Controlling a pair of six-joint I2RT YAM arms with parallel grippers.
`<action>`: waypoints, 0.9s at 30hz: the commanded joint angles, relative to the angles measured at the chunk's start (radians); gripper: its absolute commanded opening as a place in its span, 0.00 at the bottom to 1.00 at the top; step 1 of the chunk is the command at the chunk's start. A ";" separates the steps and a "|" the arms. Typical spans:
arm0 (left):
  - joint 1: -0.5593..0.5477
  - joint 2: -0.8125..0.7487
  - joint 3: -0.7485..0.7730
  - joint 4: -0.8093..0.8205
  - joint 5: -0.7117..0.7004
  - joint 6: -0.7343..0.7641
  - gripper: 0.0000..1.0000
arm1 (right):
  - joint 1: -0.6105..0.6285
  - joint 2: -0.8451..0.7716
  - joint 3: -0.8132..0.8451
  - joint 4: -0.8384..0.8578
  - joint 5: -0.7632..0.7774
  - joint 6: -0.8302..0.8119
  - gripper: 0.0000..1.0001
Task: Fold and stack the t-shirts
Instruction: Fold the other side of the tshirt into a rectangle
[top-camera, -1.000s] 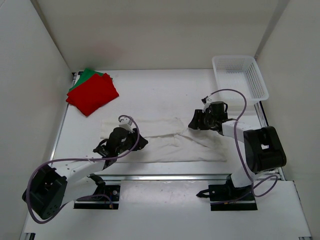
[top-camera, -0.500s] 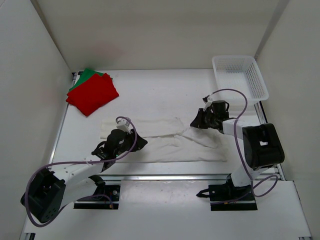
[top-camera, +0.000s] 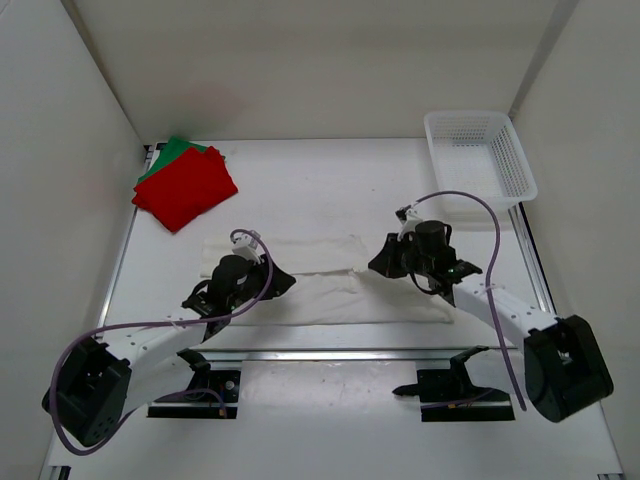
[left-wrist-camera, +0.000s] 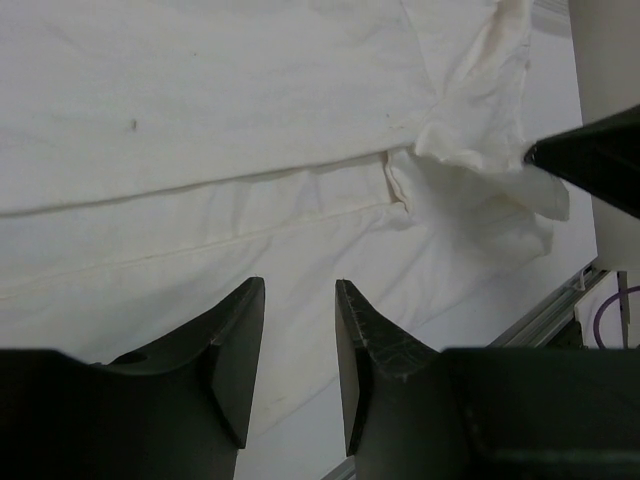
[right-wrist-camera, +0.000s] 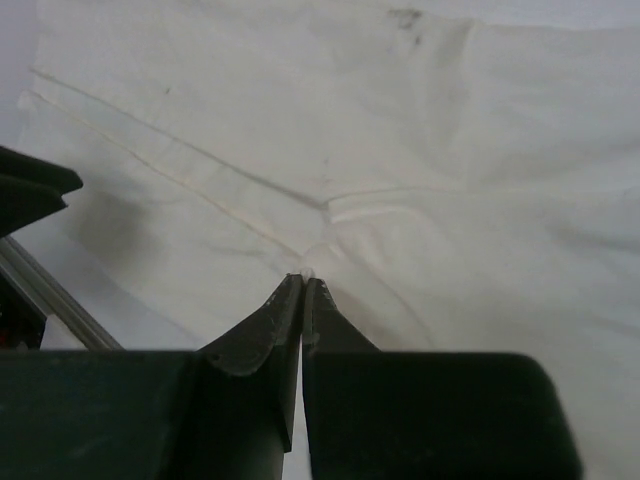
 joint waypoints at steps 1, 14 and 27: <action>0.015 -0.012 0.029 0.020 0.026 -0.005 0.45 | 0.060 -0.097 -0.050 -0.078 0.138 0.067 0.00; 0.010 0.001 0.049 0.025 0.035 -0.018 0.45 | 0.312 -0.110 -0.111 -0.100 0.255 0.198 0.00; 0.032 0.076 0.127 0.004 0.026 0.010 0.45 | -0.045 -0.179 -0.061 -0.084 0.128 0.097 0.14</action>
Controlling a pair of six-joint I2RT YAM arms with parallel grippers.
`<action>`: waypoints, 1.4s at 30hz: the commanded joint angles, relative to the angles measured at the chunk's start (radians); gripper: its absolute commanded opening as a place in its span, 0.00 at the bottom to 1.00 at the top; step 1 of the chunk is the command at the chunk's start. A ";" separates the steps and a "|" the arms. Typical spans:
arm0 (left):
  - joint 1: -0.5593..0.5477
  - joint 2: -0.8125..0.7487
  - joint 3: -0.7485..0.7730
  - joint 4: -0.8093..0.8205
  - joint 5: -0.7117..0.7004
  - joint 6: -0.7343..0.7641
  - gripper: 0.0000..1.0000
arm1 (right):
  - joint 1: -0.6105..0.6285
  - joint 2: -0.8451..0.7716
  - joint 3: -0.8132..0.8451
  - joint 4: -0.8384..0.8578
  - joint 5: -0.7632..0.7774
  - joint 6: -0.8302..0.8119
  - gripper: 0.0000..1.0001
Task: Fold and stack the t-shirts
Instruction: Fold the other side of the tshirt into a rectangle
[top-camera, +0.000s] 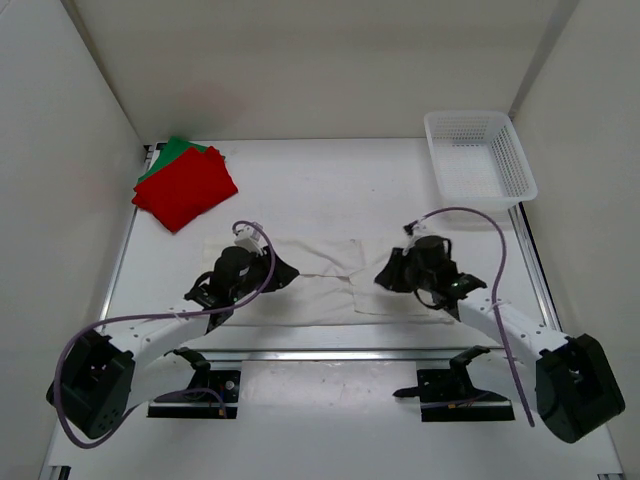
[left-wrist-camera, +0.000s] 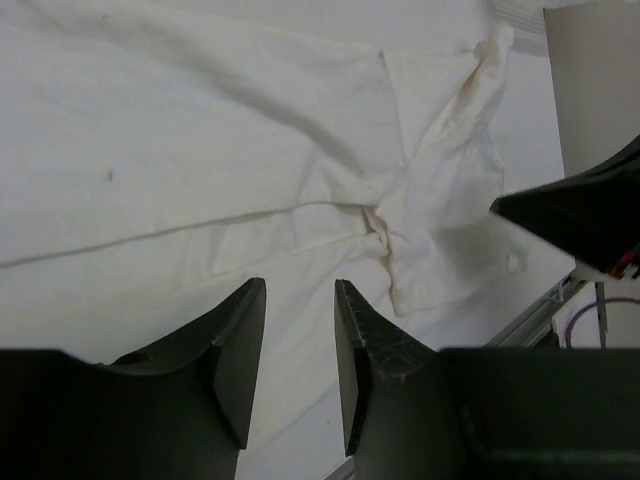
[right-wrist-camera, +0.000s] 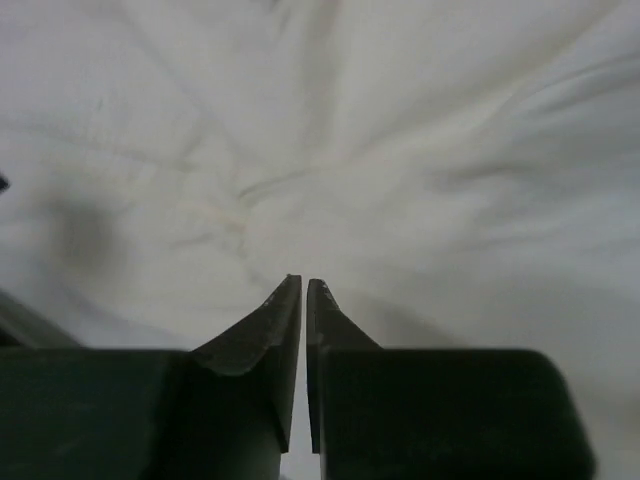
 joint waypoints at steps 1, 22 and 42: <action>0.026 0.074 0.096 0.015 0.020 0.026 0.44 | -0.217 -0.016 0.055 0.081 -0.087 -0.058 0.04; 0.321 0.501 0.193 0.186 0.253 -0.032 0.44 | -0.647 0.440 0.170 0.471 -0.245 0.014 0.41; 0.494 0.573 0.078 0.312 0.319 -0.169 0.42 | -0.725 0.429 0.101 0.589 -0.244 0.113 0.00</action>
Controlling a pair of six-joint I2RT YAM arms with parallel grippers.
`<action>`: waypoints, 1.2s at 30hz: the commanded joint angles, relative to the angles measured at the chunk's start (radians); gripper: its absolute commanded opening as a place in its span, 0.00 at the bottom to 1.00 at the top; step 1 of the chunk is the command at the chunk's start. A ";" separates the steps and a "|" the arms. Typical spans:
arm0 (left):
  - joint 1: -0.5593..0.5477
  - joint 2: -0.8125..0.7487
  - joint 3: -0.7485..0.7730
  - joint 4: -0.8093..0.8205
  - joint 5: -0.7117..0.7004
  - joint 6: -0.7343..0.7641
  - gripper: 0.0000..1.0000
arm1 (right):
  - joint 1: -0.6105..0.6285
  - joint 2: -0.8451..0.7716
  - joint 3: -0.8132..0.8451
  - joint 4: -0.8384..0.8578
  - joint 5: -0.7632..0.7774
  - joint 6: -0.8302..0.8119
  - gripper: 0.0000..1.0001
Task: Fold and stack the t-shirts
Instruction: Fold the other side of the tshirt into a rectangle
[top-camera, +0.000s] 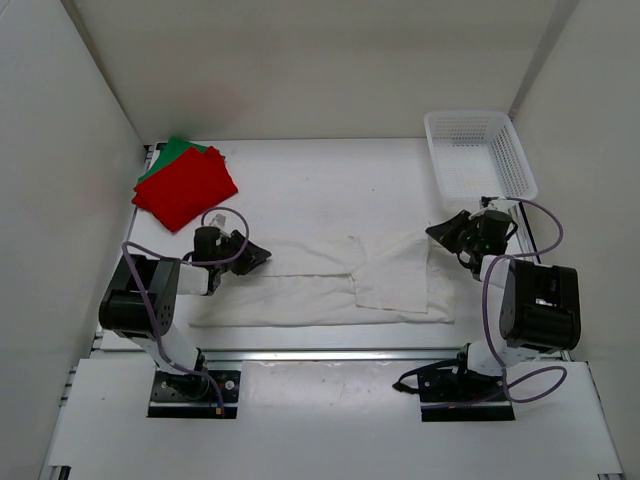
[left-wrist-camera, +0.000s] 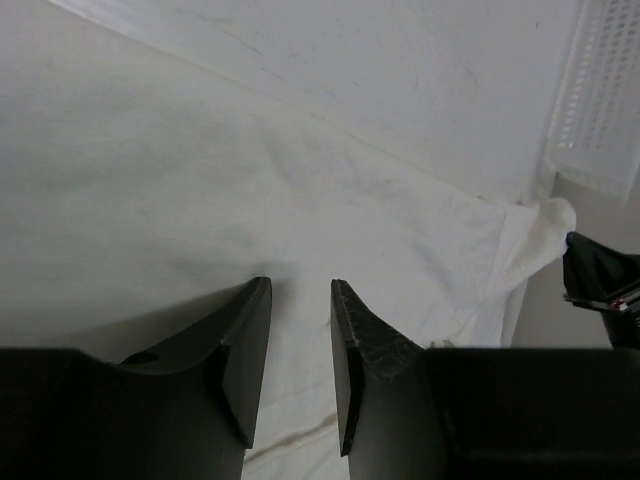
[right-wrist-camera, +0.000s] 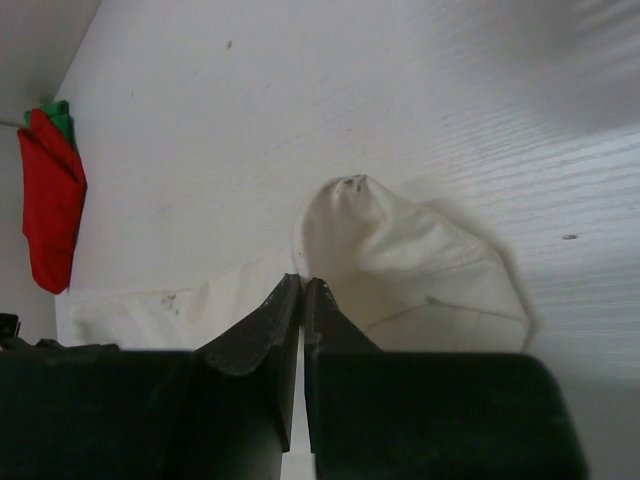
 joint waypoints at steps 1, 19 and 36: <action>0.063 0.005 -0.050 0.060 0.033 -0.062 0.42 | -0.032 -0.031 0.005 0.033 0.056 0.004 0.00; -0.008 -0.260 -0.032 -0.085 -0.082 0.019 0.45 | 0.038 -0.184 0.039 -0.121 0.224 -0.030 0.35; 0.092 -0.155 -0.154 0.071 -0.006 -0.090 0.46 | 0.291 -0.408 -0.289 -0.314 0.284 0.008 0.00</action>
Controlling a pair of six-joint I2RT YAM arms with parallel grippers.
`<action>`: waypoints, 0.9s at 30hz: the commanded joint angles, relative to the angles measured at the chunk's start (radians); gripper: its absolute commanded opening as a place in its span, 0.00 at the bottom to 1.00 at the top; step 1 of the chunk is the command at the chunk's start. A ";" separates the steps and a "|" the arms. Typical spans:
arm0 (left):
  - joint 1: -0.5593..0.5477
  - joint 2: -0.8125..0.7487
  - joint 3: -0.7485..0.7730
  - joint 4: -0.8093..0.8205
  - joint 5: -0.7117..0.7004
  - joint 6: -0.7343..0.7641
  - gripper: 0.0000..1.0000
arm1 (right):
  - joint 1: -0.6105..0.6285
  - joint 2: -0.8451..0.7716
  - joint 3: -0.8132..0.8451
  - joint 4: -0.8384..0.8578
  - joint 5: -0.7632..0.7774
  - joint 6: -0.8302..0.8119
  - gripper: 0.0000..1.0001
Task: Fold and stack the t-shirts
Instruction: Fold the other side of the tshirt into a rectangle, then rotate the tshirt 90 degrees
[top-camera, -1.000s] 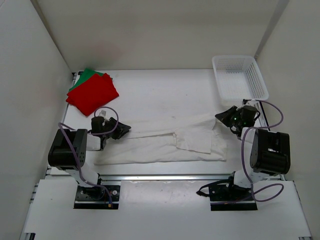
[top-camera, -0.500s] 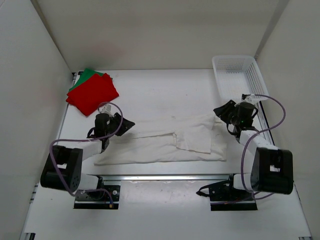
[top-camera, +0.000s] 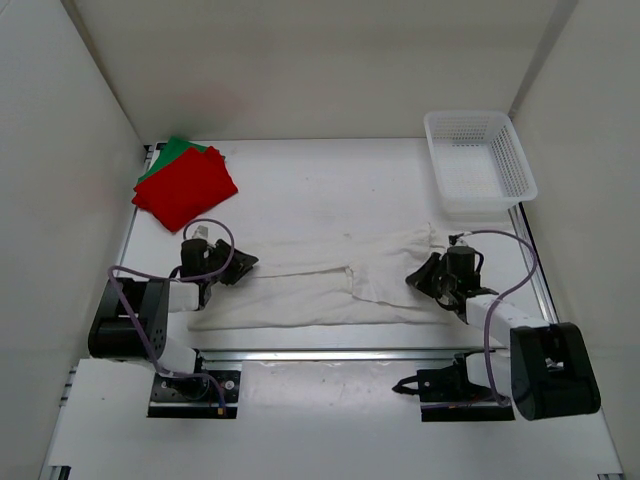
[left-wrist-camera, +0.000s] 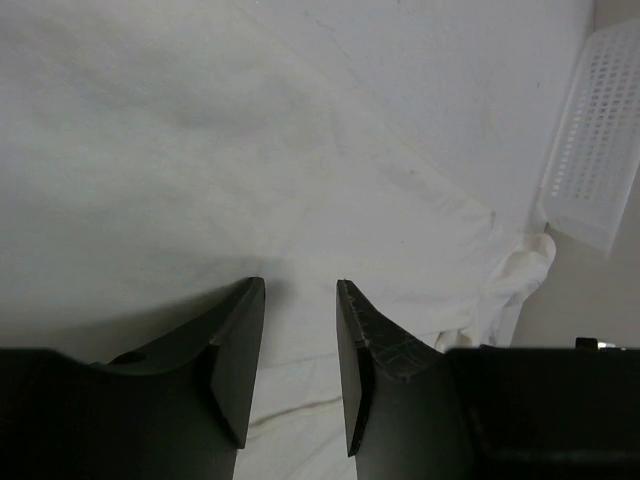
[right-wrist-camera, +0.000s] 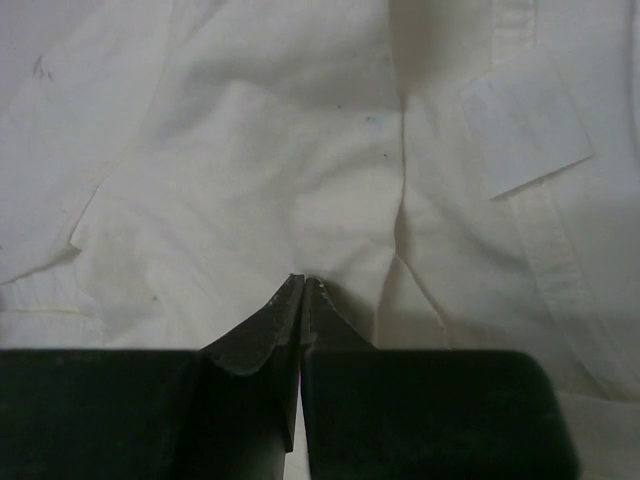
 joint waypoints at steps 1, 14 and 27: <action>0.008 -0.002 -0.012 0.074 0.035 -0.043 0.46 | -0.019 -0.083 -0.044 -0.040 -0.006 0.014 0.00; -0.091 -0.109 0.169 -0.172 -0.005 0.089 0.46 | 0.217 -0.209 0.129 -0.154 0.177 -0.090 0.00; -0.301 -0.370 0.195 -0.470 -0.051 0.341 0.53 | 0.276 0.570 0.608 -0.155 0.075 -0.148 0.00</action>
